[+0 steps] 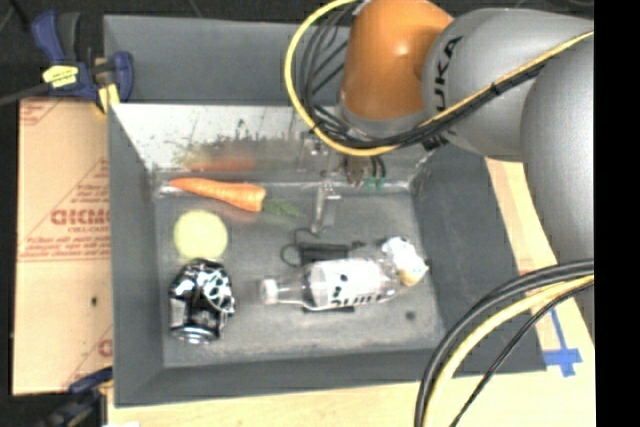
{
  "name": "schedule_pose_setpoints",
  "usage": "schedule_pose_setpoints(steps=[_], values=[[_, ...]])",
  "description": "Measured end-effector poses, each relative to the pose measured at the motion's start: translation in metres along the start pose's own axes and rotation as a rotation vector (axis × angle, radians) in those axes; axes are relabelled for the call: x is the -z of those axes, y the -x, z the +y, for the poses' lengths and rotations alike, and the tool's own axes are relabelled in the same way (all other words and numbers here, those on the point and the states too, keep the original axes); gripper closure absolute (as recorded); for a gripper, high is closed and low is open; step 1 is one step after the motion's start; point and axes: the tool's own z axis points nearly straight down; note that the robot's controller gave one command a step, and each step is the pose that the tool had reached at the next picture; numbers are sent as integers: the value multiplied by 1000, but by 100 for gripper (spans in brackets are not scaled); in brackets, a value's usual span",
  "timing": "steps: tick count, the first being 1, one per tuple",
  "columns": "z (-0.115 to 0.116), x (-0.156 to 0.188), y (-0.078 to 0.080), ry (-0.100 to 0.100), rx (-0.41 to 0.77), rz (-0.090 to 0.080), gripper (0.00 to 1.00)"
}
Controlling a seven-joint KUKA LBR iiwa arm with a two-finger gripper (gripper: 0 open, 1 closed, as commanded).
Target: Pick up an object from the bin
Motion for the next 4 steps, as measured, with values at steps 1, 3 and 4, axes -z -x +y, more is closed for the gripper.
schedule_pose_setpoints(steps=[1, 3, 4], values=[[0, 5, 1, 0, 0, -7, 0], [-28, -63, -41, -2, 308, -12, 0], [-35, -71, -56, -3, 419, -17, 100]])
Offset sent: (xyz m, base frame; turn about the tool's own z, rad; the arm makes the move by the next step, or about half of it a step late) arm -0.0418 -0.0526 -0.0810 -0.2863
